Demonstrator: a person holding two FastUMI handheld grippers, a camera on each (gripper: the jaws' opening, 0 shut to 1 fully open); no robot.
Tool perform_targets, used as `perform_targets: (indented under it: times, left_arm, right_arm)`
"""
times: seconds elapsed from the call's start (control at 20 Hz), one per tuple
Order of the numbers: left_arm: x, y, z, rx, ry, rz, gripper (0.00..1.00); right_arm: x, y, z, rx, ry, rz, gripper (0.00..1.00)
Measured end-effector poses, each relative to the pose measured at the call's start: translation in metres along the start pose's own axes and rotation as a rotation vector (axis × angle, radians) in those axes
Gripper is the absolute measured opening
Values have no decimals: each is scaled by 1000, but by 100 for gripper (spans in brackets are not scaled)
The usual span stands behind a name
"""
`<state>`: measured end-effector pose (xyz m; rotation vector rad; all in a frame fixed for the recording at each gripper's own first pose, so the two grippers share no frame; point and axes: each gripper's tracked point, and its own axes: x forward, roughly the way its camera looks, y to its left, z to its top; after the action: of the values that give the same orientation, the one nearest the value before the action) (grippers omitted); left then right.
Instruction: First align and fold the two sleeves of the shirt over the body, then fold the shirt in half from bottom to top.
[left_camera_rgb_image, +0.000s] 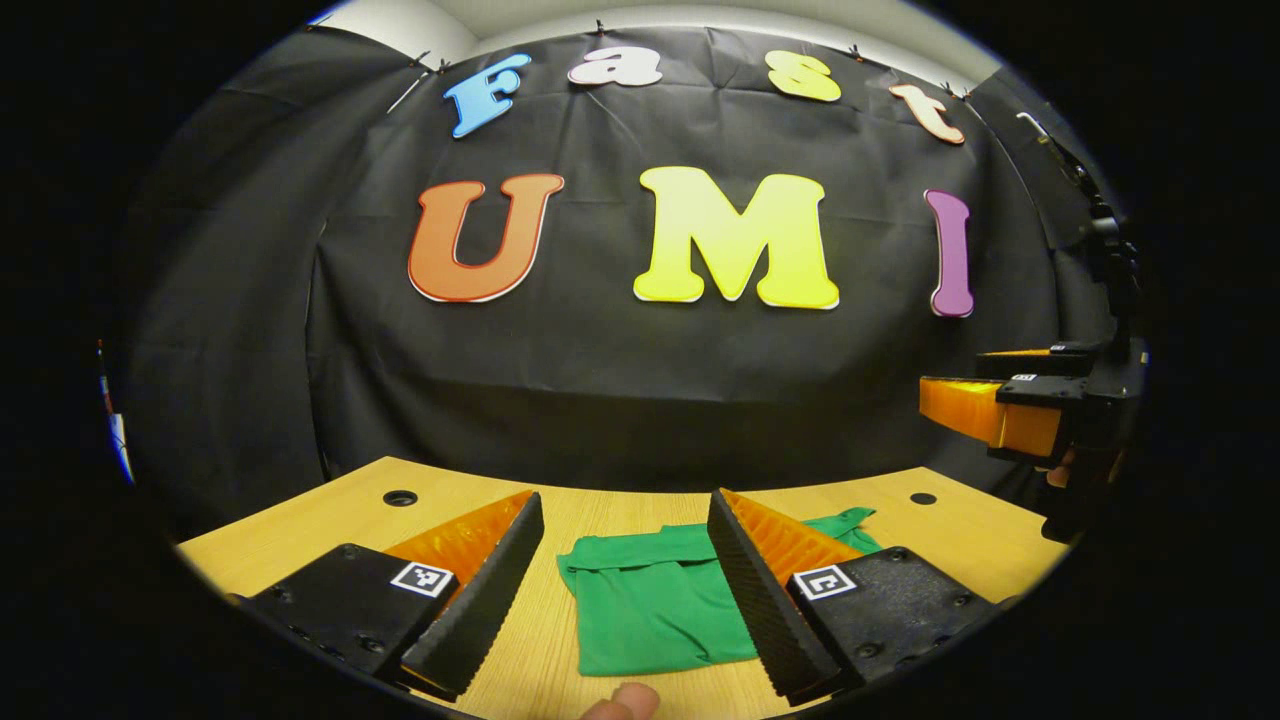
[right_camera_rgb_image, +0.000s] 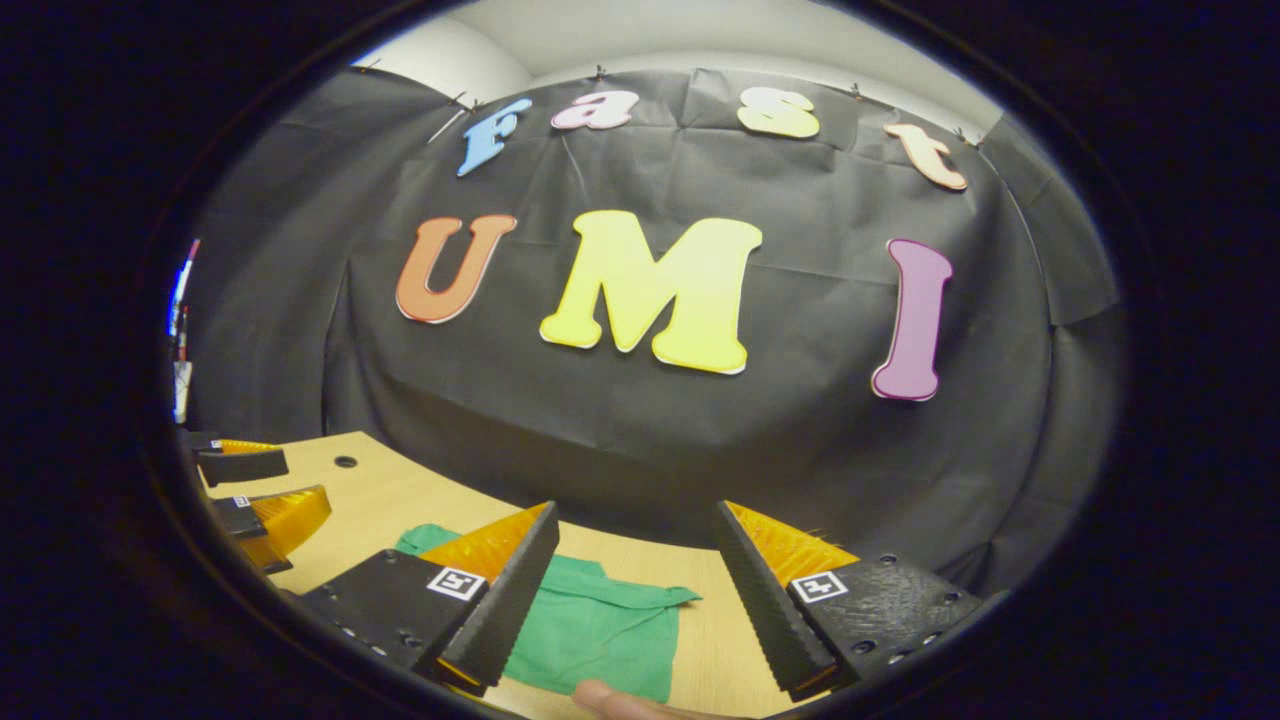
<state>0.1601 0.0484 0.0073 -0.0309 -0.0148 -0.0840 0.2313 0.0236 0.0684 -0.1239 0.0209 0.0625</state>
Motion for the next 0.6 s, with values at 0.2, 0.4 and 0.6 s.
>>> perform_targets:
  times: [0.2,0.4,0.6]
  left_arm:
    - [-66,-19,33,36,-41,-1,100]
    - [-122,-37,48,84,-60,-1,100]
    - [-173,-56,48,76,-59,-10,100]
  right_arm:
    - [-79,-3,6,5,-17,36,97]
    - [-153,-11,-9,-7,-26,30,97]
    - [-221,-18,-31,25,-20,26,95]
